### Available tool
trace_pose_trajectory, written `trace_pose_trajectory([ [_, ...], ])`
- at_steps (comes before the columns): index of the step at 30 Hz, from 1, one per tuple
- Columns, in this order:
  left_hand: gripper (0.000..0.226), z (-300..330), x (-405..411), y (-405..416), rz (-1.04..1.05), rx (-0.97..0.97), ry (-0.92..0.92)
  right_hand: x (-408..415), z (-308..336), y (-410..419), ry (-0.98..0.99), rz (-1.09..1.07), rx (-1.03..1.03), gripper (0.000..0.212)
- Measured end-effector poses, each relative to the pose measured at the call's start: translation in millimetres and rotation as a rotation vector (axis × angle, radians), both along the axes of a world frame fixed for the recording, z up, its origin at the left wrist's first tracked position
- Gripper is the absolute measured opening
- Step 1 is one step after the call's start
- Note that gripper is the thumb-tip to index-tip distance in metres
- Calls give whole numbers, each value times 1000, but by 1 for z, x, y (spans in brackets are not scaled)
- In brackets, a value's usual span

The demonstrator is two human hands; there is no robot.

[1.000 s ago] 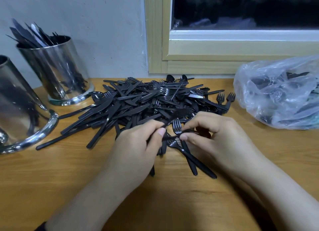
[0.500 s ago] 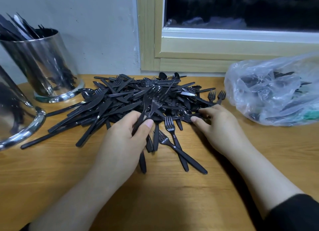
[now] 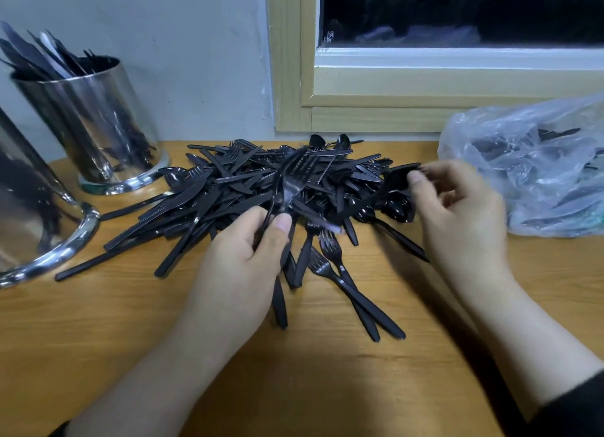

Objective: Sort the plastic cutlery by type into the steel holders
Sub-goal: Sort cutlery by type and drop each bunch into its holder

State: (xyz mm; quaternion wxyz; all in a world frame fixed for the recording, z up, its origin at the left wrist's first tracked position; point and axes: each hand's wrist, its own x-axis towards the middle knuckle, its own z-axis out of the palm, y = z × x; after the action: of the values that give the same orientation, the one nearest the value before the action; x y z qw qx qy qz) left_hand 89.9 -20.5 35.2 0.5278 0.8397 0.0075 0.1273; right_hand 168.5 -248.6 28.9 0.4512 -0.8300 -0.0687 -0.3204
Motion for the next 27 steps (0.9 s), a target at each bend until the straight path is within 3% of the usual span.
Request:
trace_pose_trajectory([
  [5, 50, 3, 0, 2, 82, -42, -70, -17, 11, 7, -150, 77, 90, 8],
  [11, 41, 0, 0, 2, 57, 82, -156, -28, 7, 25, 9, 356, 134, 16],
  [16, 28, 4, -4, -5, -143, -9, -26, -36, 9, 36, 90, 384, 134, 14],
  [19, 40, 0, -4, -5, -188, -27, 49, -38, 14, 37, 173, 372, 98, 11],
  [23, 34, -1, 1, 2, -16, -220, 58, -32, 11, 28, 398, 305, -254, 23],
  [27, 36, -2, 5, 5, 51, -457, 105, -30, 3, 34, 471, 284, -523, 23],
])
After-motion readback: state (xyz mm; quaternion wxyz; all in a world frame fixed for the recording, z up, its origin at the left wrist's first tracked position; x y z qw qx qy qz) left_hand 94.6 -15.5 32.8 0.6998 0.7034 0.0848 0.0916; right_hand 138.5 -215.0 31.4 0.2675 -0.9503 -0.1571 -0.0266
